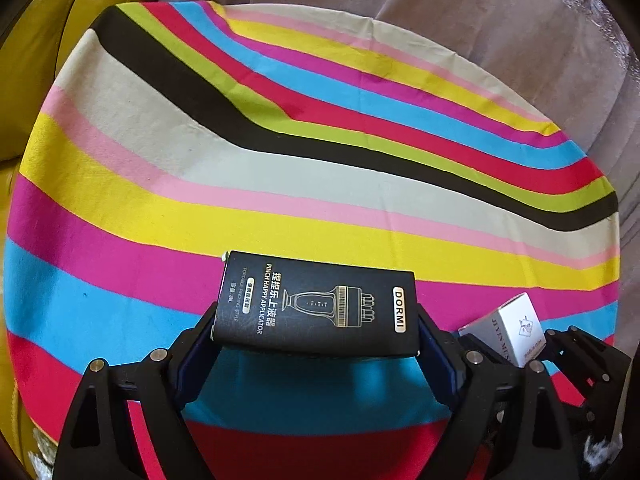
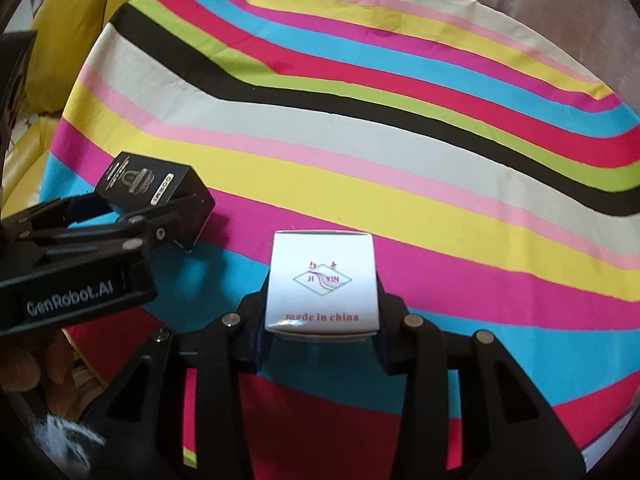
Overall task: Organize objects
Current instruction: 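Grasp the black DORMI box with the left gripper while the right grasps the white cube box, then carry the black box and white cube box over the purple-rimmed box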
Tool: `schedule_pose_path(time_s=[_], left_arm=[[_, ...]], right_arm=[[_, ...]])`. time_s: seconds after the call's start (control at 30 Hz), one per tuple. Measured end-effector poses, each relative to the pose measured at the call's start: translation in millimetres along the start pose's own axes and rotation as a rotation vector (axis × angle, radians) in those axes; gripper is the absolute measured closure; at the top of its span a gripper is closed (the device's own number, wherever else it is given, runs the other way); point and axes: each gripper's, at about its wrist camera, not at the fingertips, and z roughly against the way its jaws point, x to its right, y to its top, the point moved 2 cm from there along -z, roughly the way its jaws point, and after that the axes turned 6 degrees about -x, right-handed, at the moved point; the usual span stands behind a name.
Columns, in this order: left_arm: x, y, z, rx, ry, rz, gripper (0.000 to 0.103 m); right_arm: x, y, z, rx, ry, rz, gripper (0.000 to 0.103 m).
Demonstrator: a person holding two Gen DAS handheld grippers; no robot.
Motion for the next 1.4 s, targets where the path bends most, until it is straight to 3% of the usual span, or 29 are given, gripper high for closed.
schedule_pose_path(time_s=[0.33, 0.97, 1.4], left_arm=[[29, -17, 22, 0.017, -0.034, -0.006, 0.014], [121, -62, 62, 0.039, -0.136, -0.197, 0.014], [173, -89, 72, 0.002, -0.214, -0.318, 0.014]], right_arm=[[25, -21, 33, 0.025, -0.044, -0.108, 0.059], [88, -92, 104, 0.051, -0.152, -0.278, 0.059], [134, -143, 140, 0.034, -0.237, -0.407, 0.059]])
